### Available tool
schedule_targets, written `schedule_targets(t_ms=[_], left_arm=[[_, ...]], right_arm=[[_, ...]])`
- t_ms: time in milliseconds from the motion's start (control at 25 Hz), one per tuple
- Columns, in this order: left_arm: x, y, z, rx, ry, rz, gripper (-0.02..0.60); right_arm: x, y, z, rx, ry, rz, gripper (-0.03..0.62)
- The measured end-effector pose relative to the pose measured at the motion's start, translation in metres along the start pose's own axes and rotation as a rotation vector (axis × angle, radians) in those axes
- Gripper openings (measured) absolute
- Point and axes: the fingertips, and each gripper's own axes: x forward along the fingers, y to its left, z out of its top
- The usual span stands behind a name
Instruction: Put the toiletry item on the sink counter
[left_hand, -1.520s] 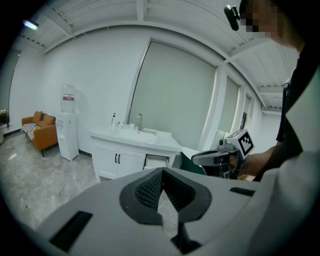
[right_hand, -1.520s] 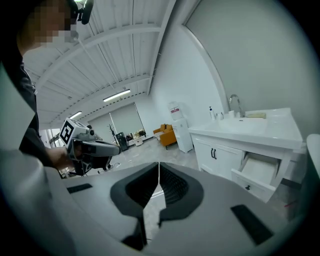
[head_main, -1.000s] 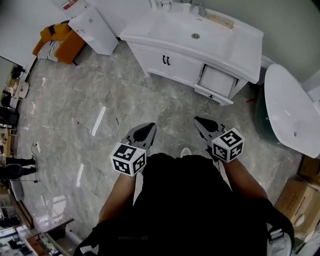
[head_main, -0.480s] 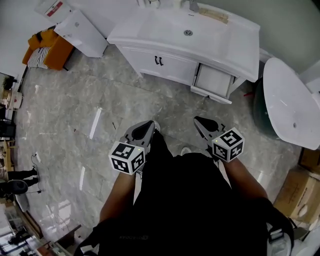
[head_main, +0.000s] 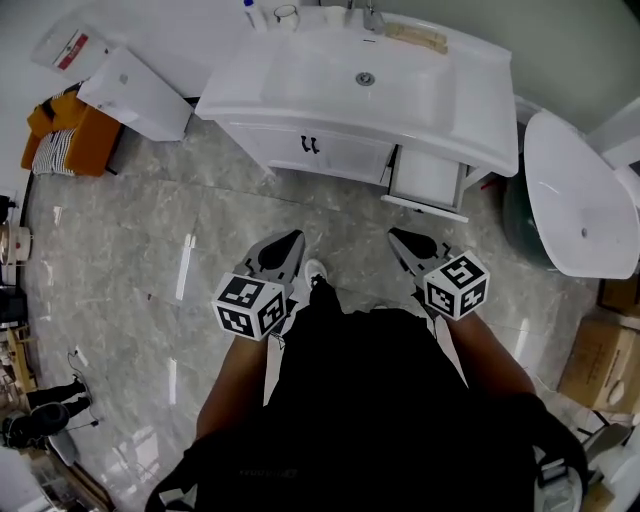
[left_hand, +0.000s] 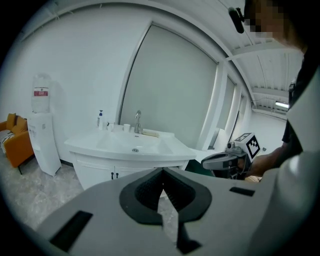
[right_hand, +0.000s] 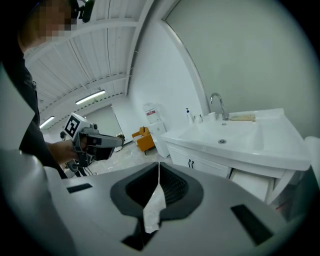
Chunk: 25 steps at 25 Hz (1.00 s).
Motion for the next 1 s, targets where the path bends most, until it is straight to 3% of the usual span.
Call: schedule_targets(t_ms=[520,1000], left_arm=[[0.014,0.123,0.052,0.064,0.03,-0.124,-0.003],[0.029,0.18,0.071,0.076,0.036,-0.202,-0.003]], right_arm=[[0.111,0.007,0.058,0.042,-0.028,-0.127,0.005],[0.151,-0.001,0.082,0.078,-0.04,-0.229,0.005]])
